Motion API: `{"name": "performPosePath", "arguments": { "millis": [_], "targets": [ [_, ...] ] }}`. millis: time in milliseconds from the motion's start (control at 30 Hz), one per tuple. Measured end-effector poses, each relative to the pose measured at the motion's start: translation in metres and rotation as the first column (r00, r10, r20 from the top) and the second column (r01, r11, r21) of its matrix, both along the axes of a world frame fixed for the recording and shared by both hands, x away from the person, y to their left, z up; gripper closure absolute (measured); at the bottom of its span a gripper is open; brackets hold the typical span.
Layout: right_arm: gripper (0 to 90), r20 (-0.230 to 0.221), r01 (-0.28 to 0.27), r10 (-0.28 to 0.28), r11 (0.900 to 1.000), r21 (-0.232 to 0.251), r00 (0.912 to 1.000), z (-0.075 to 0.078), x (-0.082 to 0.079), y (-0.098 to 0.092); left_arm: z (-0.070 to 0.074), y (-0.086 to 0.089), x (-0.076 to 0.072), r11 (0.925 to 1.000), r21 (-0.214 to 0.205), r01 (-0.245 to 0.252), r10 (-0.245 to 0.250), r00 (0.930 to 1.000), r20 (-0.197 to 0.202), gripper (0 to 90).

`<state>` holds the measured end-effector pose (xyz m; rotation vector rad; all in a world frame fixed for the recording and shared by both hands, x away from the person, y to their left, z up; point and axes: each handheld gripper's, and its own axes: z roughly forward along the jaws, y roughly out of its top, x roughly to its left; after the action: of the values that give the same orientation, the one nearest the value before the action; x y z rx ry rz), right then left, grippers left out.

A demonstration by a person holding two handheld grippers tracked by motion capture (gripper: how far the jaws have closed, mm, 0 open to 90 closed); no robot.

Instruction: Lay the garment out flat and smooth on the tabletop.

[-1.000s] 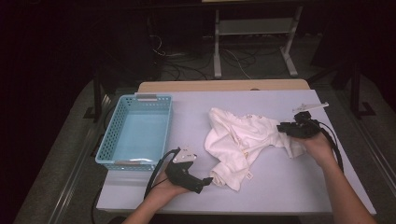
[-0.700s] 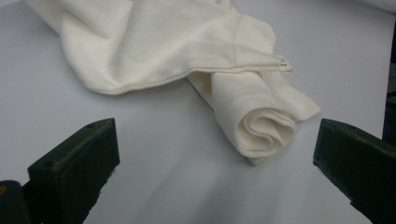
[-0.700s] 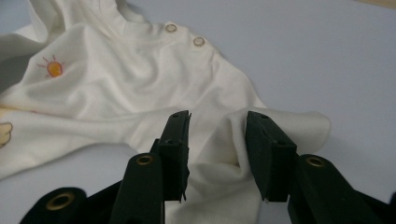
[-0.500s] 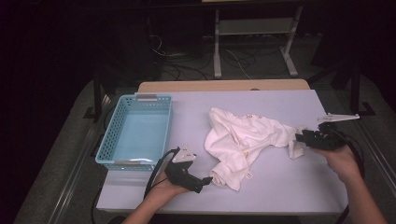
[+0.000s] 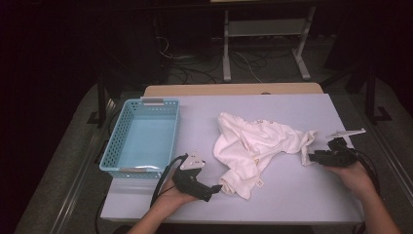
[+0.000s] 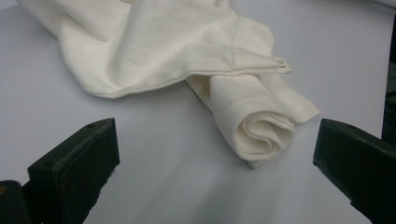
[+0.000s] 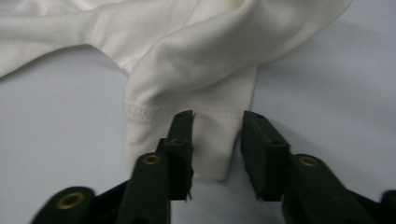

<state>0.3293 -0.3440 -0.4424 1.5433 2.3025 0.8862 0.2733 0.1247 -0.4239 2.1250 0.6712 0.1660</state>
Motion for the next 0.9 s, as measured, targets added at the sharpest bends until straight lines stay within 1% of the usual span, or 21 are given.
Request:
{"name": "performPosePath", "arguments": {
  "millis": [33,100,133,233,333,433,500,633,767,900],
  "targets": [
    [74.0,-0.002,-0.001,0.001,1.0,-0.003,1.0,0.0,0.001,0.0,0.0,0.0,0.0,1.0,0.0,0.0,0.0,1.0,0.0,0.0],
    [80.9,0.001,-0.004,0.004,1.0,-0.007,1.0,0.001,0.001,0.001,0.0,0.0,0.0,1.0,0.002,0.002,-0.002,1.0,0.0,0.0],
    [82.6,0.006,-0.009,0.009,0.9998,-0.017,0.9999,0.001,0.001,0.001,0.0,0.0,0.0,1.0,0.002,0.002,-0.002,1.0,0.001,0.0],
    [83.3,0.025,0.003,-0.002,0.9987,-0.051,0.9997,0.003,0.003,0.001,0.0,0.0,0.0,1.0,0.003,0.002,-0.002,1.0,0.001,0.0],
    [83.4,0.046,0.035,-0.032,0.9972,-0.067,0.9984,0.005,0.006,-0.004,0.0,-0.001,0.0,1.0,0.004,0.003,-0.003,1.0,0.0,0.0],
    [83.4,0.068,0.079,-0.074,0.9938,-0.078,0.9949,0.009,0.009,-0.013,-0.001,-0.001,0.0,1.0,0.005,0.003,-0.003,1.0,0.0,0.0],
    [83.4,0.086,0.118,-0.112,0.9902,-0.075,0.99,0.012,0.01,-0.021,-0.001,-0.001,0.0,1.0,0.004,0.002,-0.002,1.0,-0.002,0.0],
    [83.4,0.117,0.193,-0.184,0.9791,-0.065,0.9759,0.017,0.013,-0.04,-0.001,0.0,0.001,1.0,0.002,-0.001,0.001,1.0,-0.002,0.0],
    [83.7,0.131,0.242,-0.234,0.9688,-0.052,0.9633,0.019,0.014,-0.055,-0.001,-0.001,0.001,1.0,0.002,0.001,-0.001,1.0,-0.004,0.0],
    [84.0,0.139,0.279,-0.269,0.9587,-0.057,0.9531,0.018,0.015,-0.067,-0.001,-0.001,0.002,1.0,0.0,0.001,-0.001,1.0,-0.006,0.0]
  ]
}}
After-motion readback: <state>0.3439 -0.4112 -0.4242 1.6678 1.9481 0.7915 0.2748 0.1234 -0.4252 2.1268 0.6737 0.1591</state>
